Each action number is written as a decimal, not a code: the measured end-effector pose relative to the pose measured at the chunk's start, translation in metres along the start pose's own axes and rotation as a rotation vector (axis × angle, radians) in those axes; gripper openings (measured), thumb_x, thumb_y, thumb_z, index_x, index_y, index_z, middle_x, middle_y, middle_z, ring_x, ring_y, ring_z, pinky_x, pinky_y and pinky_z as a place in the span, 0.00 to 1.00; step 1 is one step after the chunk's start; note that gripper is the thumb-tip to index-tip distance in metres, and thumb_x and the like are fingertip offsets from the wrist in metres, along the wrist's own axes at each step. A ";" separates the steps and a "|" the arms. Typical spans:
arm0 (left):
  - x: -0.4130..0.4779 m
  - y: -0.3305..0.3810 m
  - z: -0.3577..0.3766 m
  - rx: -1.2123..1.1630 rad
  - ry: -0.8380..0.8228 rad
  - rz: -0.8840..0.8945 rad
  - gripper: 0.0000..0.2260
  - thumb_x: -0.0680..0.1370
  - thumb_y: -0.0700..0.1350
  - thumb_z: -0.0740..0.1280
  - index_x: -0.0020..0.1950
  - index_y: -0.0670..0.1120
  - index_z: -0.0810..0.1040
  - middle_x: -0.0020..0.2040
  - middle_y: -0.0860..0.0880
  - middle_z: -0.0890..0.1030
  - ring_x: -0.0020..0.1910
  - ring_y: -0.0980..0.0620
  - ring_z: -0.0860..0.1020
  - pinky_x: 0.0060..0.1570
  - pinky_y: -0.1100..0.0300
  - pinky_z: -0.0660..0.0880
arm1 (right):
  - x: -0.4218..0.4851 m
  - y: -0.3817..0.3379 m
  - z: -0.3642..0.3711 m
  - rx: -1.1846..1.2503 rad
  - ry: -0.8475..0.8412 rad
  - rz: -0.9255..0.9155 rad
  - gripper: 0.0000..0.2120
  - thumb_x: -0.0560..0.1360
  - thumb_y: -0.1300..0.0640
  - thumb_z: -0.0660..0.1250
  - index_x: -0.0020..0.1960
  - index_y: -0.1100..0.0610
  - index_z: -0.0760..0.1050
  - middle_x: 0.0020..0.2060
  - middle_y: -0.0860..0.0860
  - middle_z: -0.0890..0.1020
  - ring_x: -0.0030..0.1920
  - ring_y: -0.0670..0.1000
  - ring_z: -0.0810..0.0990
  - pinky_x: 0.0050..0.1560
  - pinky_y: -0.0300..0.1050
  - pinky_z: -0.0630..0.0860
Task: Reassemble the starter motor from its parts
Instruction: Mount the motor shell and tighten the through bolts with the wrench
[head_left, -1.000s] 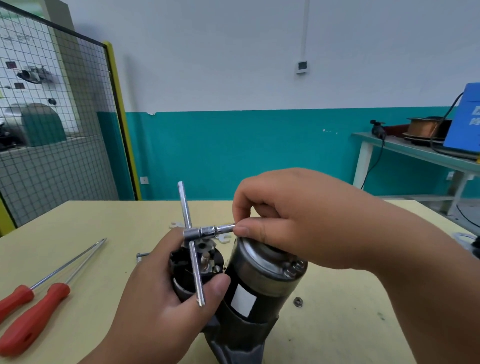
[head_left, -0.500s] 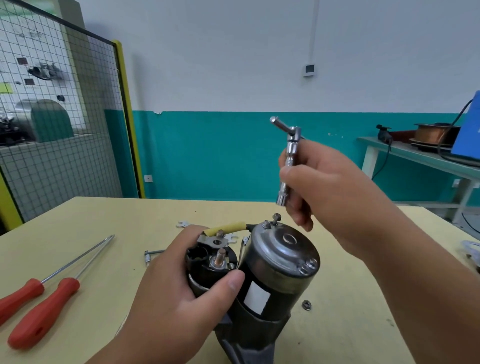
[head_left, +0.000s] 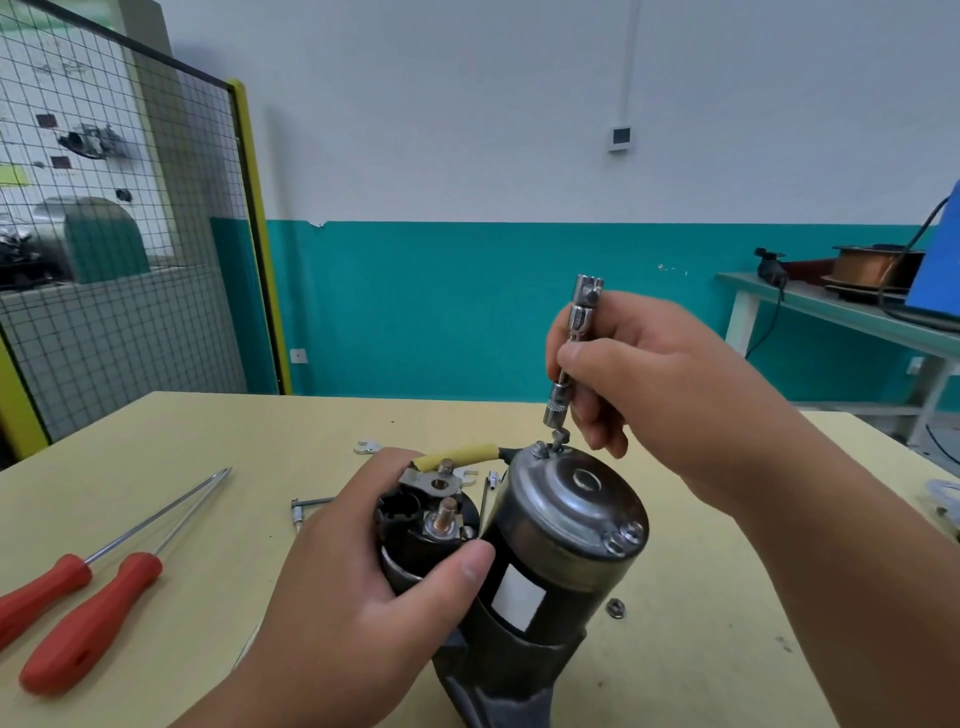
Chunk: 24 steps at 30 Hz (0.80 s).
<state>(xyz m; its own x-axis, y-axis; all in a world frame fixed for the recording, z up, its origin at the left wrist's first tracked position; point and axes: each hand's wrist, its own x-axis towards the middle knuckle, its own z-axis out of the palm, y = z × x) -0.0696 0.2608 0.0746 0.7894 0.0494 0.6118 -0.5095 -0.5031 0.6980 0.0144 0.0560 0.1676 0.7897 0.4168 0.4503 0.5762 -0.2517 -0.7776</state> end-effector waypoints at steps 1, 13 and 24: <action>0.000 0.000 0.000 -0.002 -0.001 0.000 0.16 0.66 0.64 0.68 0.52 0.67 0.79 0.42 0.62 0.85 0.45 0.62 0.83 0.44 0.73 0.74 | 0.000 0.000 0.000 0.005 -0.001 -0.007 0.08 0.71 0.54 0.60 0.43 0.53 0.77 0.27 0.48 0.76 0.28 0.51 0.77 0.28 0.44 0.73; 0.001 -0.005 -0.001 -0.028 0.037 -0.055 0.16 0.66 0.67 0.68 0.50 0.65 0.79 0.43 0.61 0.85 0.46 0.61 0.83 0.42 0.70 0.75 | -0.002 0.000 -0.009 0.015 -0.056 -0.042 0.08 0.80 0.56 0.66 0.46 0.52 0.83 0.31 0.50 0.82 0.31 0.50 0.81 0.30 0.42 0.76; 0.003 -0.017 0.000 -0.091 0.101 -0.117 0.16 0.65 0.65 0.68 0.47 0.59 0.79 0.39 0.57 0.84 0.40 0.59 0.82 0.36 0.71 0.76 | 0.001 0.012 0.024 0.102 0.127 -0.029 0.10 0.78 0.51 0.74 0.44 0.53 0.76 0.30 0.47 0.76 0.31 0.46 0.72 0.36 0.47 0.72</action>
<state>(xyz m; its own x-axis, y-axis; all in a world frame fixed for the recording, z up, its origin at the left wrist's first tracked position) -0.0586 0.2694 0.0650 0.8090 0.1919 0.5556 -0.4486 -0.4093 0.7945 0.0173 0.0743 0.1483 0.7968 0.3073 0.5202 0.5801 -0.1483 -0.8009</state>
